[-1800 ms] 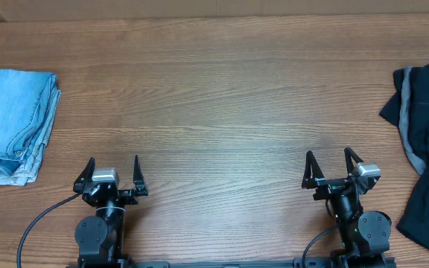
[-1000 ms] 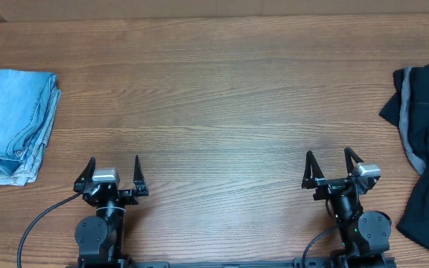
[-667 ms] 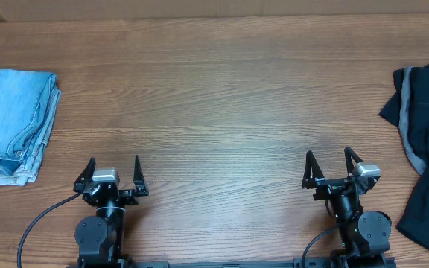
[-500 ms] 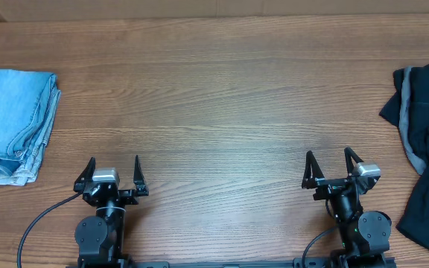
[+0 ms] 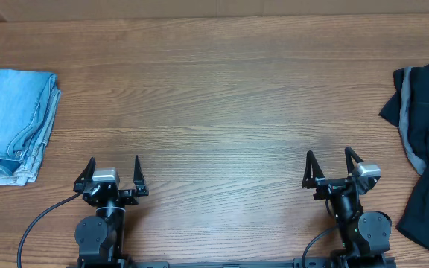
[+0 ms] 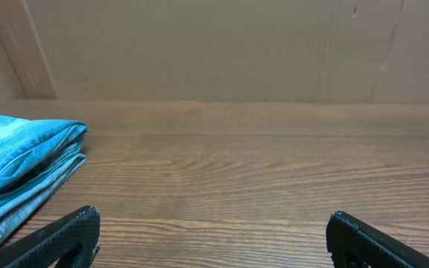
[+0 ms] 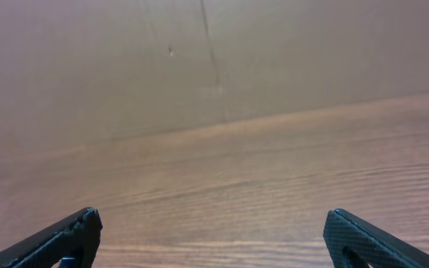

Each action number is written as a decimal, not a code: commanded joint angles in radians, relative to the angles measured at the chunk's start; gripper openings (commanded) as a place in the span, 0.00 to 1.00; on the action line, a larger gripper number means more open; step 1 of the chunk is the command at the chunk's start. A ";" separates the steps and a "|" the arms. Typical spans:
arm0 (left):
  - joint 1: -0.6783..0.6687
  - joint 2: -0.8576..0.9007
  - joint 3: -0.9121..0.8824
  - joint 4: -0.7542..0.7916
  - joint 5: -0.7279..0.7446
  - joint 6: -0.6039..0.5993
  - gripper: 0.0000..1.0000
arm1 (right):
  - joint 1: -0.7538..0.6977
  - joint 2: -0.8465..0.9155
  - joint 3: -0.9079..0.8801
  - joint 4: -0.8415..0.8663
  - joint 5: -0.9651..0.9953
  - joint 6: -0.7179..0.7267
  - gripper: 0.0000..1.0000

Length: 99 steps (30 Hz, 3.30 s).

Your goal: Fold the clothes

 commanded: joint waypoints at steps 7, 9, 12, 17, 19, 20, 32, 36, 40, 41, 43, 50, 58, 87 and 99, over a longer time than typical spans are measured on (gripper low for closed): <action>0.005 -0.012 -0.012 0.003 0.009 0.023 1.00 | -0.006 0.014 0.126 0.012 0.056 0.034 1.00; 0.005 -0.012 -0.012 0.003 0.009 0.023 1.00 | -0.006 0.103 0.286 -0.041 0.063 0.034 1.00; 0.005 -0.012 -0.012 0.003 0.009 0.023 1.00 | -0.006 0.251 0.492 -0.103 0.102 0.034 1.00; 0.005 -0.012 -0.012 0.003 0.009 0.023 1.00 | -0.006 0.668 1.064 -0.396 0.372 0.024 1.00; 0.005 -0.012 -0.012 0.003 0.009 0.023 1.00 | -0.006 0.871 1.366 -0.602 0.373 -0.007 1.00; 0.005 -0.012 -0.012 0.003 0.009 0.023 1.00 | -0.006 0.953 1.495 -0.696 0.379 -0.012 1.00; 0.005 -0.012 -0.012 0.003 0.009 0.023 1.00 | -0.679 1.894 2.390 -1.168 -0.043 -0.006 1.00; 0.005 -0.012 -0.012 0.003 0.009 0.023 1.00 | -0.764 2.128 2.390 -1.048 -0.040 -0.008 1.00; 0.005 -0.012 -0.012 0.003 0.009 0.023 1.00 | -0.773 2.280 2.390 -0.977 -0.132 0.001 1.00; 0.005 -0.012 -0.012 0.003 0.009 0.023 1.00 | -0.773 2.316 2.390 -0.948 -0.095 0.090 1.00; 0.005 -0.012 -0.012 0.003 0.009 0.023 1.00 | -0.774 2.358 2.390 -0.921 -0.035 0.217 1.00; 0.005 -0.012 -0.012 0.003 0.009 0.023 1.00 | -0.775 2.378 2.356 -0.996 0.054 0.449 1.00; 0.005 -0.012 -0.012 0.003 0.009 0.023 1.00 | -0.772 2.427 2.356 -1.072 0.043 0.474 1.00; 0.005 -0.012 -0.012 0.003 0.009 0.023 1.00 | -0.765 2.183 2.508 -1.223 -0.130 0.261 0.04; 0.005 -0.012 -0.012 0.003 0.009 0.023 1.00 | -0.381 2.037 2.508 -1.420 -0.164 0.229 0.04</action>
